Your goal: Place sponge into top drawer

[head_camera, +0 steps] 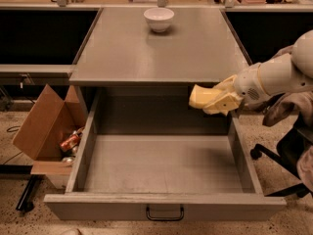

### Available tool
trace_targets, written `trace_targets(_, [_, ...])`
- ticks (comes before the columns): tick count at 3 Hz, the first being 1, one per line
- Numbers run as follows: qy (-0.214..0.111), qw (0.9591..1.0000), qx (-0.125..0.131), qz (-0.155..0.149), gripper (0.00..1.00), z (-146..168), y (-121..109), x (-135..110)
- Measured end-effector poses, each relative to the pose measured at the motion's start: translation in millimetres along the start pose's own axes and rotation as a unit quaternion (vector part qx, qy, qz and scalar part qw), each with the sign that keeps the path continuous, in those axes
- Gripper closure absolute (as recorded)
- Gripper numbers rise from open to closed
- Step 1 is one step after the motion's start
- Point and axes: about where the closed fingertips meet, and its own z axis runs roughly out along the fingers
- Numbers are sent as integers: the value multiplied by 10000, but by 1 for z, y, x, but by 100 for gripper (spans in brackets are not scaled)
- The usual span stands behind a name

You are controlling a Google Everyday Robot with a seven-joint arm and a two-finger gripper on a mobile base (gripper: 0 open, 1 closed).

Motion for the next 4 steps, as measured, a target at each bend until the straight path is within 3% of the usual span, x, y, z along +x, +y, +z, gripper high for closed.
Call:
trace_targets(2, [833, 9964, 167, 1, 100, 25, -1, 69])
trace_targets(3, [1163, 9931, 97, -68, 85, 41, 3, 84])
trace_targets(4, [1318, 9912, -50, -125, 63, 55, 10, 91])
